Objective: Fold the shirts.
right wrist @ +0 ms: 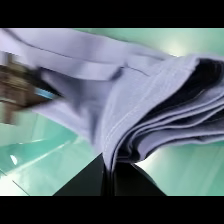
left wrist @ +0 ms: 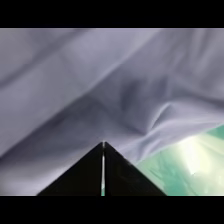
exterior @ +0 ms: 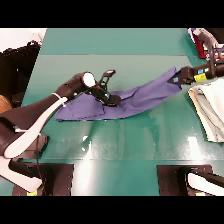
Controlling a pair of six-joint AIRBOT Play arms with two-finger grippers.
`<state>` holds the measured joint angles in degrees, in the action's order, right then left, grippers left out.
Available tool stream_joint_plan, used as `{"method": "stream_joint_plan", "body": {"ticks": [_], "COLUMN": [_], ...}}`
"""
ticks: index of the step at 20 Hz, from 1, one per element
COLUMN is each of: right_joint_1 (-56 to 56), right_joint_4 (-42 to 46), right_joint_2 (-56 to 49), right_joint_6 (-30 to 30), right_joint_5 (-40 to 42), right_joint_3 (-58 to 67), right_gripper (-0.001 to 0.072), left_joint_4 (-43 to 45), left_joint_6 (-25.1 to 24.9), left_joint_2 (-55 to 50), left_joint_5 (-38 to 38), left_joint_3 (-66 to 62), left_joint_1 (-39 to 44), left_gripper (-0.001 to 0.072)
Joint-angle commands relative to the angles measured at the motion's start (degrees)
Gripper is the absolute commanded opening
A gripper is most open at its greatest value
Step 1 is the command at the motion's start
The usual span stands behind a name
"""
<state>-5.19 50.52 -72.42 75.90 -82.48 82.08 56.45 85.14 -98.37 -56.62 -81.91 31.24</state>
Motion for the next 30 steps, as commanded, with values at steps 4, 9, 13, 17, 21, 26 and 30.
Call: {"method": "stream_joint_plan", "body": {"ticks": [4, 9, 13, 17, 21, 26, 30], "right_joint_1": [-8.00, -14.71, -21.70, -32.30, -42.45, -45.42, -37.75], "right_joint_4": [0.00, 0.00, -0.04, -2.89, -11.17, -14.73, -8.79], "right_joint_2": [-2.54, -9.07, -12.96, -19.80, -31.98, -38.73, -31.41], "right_joint_6": [2.75, 2.73, 2.69, -0.52, -7.08, -9.90, -7.43], "right_joint_5": [-2.82, -3.65, -0.57, 9.49, 19.56, 17.68, 10.62], "right_joint_3": [14.34, 23.02, 27.04, 30.88, 36.81, 36.87, 26.80], "right_gripper": [0.0012, 0.0012, 0.0012, 0.0014, 0.0069, 0.0508, 0.0422], "left_joint_4": [-1.27, -1.03, 3.96, 11.19, 12.90, 12.94, 11.23], "left_joint_6": [-0.09, -1.25, -1.60, -1.64, -1.64, -1.64, -1.62], "left_joint_2": [-5.07, -3.58, 5.81, 17.51, 24.41, 25.33, 25.33], "left_joint_5": [-0.85, -5.60, -6.60, -7.85, -12.85, -18.51, -20.09], "left_joint_3": [-2.45, -8.04, -10.97, -11.06, -11.06, -10.99, -10.99], "left_joint_1": [1.68, -1.25, -11.82, -26.67, -38.18, -42.58, -42.40], "left_gripper": [0.0026, 0.0025, 0.0026, 0.0026, 0.0026, 0.0027, 0.0026]}}
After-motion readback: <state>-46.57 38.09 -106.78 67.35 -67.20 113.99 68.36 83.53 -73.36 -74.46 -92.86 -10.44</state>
